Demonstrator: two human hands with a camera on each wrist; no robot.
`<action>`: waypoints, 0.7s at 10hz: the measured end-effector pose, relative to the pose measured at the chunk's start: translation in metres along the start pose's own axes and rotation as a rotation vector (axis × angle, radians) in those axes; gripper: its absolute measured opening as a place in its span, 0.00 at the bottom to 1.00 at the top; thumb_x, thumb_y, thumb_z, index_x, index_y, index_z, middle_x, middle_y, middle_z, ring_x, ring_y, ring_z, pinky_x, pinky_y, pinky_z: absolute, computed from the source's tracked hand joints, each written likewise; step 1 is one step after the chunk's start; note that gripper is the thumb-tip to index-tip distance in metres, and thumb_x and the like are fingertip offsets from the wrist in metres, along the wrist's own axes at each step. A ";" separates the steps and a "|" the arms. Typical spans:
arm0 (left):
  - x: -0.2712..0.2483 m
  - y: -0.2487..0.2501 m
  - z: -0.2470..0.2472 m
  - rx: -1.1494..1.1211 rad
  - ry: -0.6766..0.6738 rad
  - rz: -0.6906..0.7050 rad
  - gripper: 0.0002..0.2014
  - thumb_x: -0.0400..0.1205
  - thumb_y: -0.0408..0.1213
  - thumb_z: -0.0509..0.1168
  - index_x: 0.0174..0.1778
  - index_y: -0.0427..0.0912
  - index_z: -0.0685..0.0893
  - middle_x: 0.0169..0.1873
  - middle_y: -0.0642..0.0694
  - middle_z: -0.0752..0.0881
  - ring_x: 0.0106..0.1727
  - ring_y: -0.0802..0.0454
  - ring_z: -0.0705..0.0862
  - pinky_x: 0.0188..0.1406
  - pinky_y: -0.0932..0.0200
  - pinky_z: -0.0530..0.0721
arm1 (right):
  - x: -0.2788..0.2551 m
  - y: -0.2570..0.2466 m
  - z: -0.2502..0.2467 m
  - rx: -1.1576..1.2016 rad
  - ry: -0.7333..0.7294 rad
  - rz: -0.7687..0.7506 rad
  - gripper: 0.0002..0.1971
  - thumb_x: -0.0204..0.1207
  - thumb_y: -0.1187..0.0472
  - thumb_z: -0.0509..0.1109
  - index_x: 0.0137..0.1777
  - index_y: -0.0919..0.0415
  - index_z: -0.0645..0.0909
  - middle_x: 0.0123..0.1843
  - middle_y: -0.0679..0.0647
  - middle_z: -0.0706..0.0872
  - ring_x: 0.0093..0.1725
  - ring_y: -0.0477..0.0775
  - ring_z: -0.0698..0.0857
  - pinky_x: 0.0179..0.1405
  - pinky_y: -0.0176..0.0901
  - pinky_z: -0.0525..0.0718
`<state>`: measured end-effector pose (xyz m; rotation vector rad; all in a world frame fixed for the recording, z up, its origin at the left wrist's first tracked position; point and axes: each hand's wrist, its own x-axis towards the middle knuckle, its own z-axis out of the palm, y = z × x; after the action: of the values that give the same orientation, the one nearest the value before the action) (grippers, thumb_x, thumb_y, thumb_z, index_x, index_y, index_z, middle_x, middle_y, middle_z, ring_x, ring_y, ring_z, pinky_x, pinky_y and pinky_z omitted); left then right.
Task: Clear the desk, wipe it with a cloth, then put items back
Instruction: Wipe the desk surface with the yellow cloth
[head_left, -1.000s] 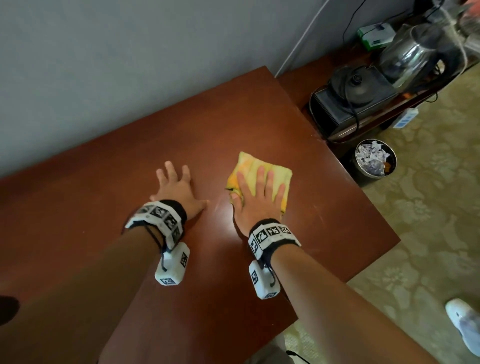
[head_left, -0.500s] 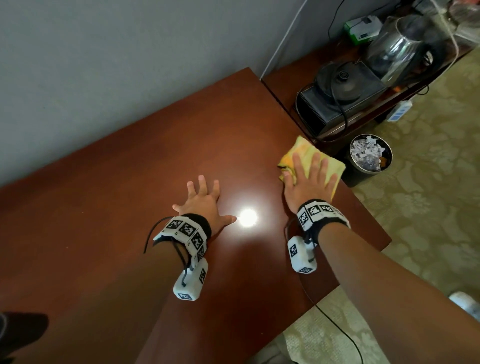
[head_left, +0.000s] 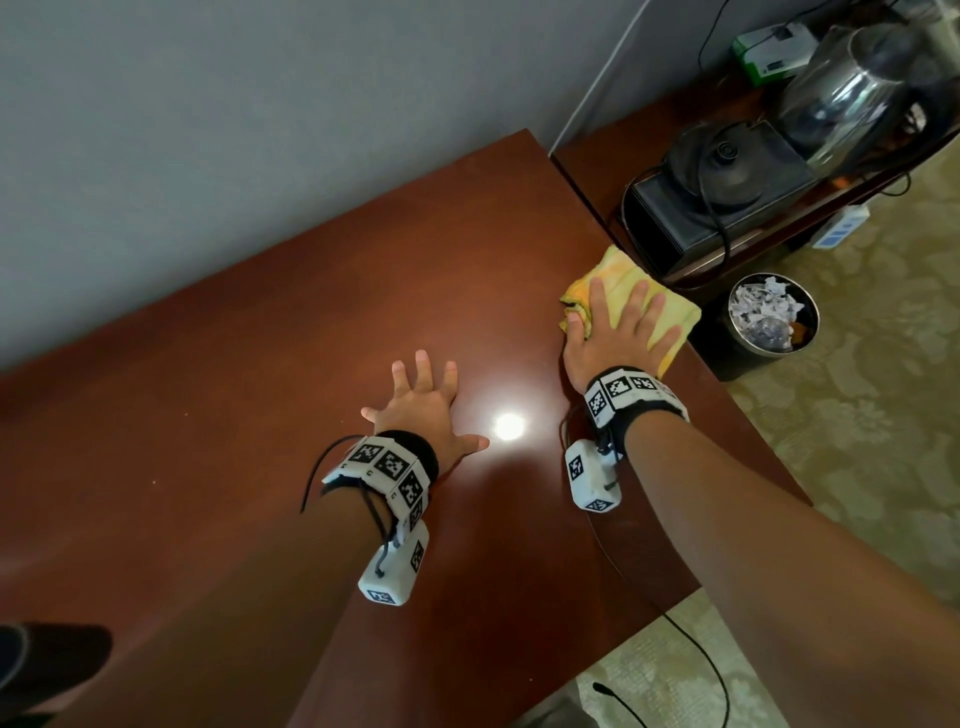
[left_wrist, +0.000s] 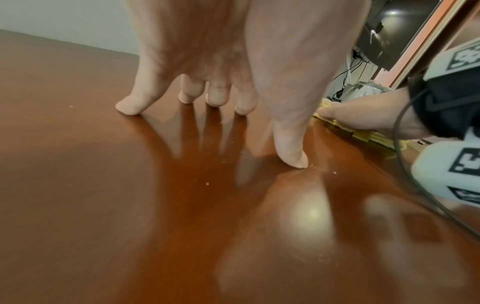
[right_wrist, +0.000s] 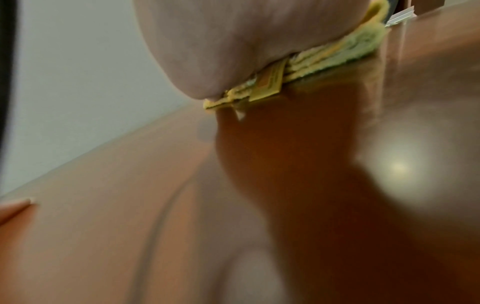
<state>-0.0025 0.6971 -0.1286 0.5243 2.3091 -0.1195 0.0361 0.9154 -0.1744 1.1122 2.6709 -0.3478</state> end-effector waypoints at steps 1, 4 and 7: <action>0.000 0.000 0.000 -0.002 -0.001 0.000 0.52 0.77 0.69 0.64 0.88 0.55 0.39 0.87 0.46 0.33 0.87 0.37 0.36 0.75 0.18 0.62 | 0.000 0.001 0.000 0.004 -0.013 -0.005 0.30 0.87 0.36 0.40 0.88 0.38 0.41 0.89 0.60 0.35 0.87 0.64 0.32 0.82 0.73 0.35; -0.001 0.000 -0.001 0.001 -0.002 0.013 0.53 0.77 0.69 0.64 0.88 0.54 0.39 0.87 0.46 0.32 0.87 0.37 0.36 0.75 0.18 0.62 | -0.042 0.000 0.015 -0.008 -0.014 -0.071 0.30 0.87 0.38 0.41 0.88 0.38 0.41 0.90 0.59 0.36 0.88 0.63 0.35 0.83 0.72 0.36; 0.002 -0.002 -0.009 -0.011 -0.013 0.030 0.46 0.81 0.64 0.64 0.88 0.54 0.45 0.87 0.46 0.40 0.87 0.36 0.43 0.74 0.22 0.68 | -0.036 -0.008 0.012 -0.040 -0.050 -0.066 0.30 0.87 0.37 0.40 0.87 0.37 0.38 0.89 0.58 0.34 0.87 0.63 0.33 0.83 0.72 0.35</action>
<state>-0.0104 0.6979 -0.1233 0.5512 2.2871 -0.0948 0.0565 0.8827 -0.1746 0.9930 2.6628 -0.3277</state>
